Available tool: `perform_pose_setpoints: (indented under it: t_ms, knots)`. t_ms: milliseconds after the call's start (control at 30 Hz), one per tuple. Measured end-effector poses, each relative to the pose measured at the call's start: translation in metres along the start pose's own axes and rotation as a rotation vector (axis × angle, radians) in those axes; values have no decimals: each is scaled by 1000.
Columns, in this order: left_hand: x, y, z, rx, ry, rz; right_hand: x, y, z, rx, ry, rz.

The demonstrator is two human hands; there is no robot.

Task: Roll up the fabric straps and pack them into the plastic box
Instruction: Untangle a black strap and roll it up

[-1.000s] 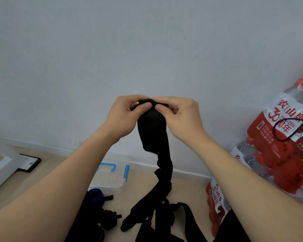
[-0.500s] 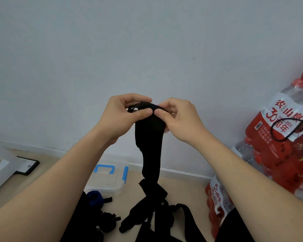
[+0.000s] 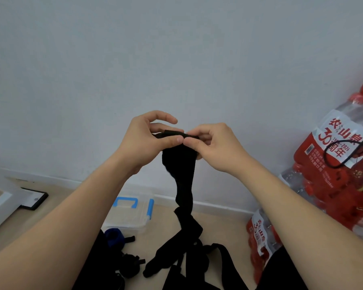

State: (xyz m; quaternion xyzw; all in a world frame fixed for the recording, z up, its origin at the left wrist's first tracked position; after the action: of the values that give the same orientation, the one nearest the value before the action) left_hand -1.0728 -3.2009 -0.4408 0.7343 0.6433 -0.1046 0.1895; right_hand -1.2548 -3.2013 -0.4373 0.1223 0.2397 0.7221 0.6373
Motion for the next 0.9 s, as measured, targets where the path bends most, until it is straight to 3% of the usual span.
perform_pose_setpoints:
  t_ms: [233,467,567,767,900]
  knots:
    - [4,-14,15,112,175,91,6,9,19,107,175,-198]
    - [0,1,4,10,37,16,2,-2,2,-55,30,52]
    - [-1,0,-2,46,-9,20,3,1,5,-75,47,12]
    - [1,-6,7,54,81,79,6,9,12,-81,118,-132]
    - [0,2,-1,49,2,4,3,1,4,-128,32,-17]
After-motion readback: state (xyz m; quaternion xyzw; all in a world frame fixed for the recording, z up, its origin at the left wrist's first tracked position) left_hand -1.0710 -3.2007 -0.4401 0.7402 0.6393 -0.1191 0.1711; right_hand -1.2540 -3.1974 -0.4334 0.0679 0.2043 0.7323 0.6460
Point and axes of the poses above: each hand's wrist, its own x-axis away from the middle knuckle, its own y-axis out of the back of the hand, z = x × y, the point moved 10 cm from there along -x, towards the middle knuckle, and after that the axes turned 9 degrees about -y, right-handed, at the moved point
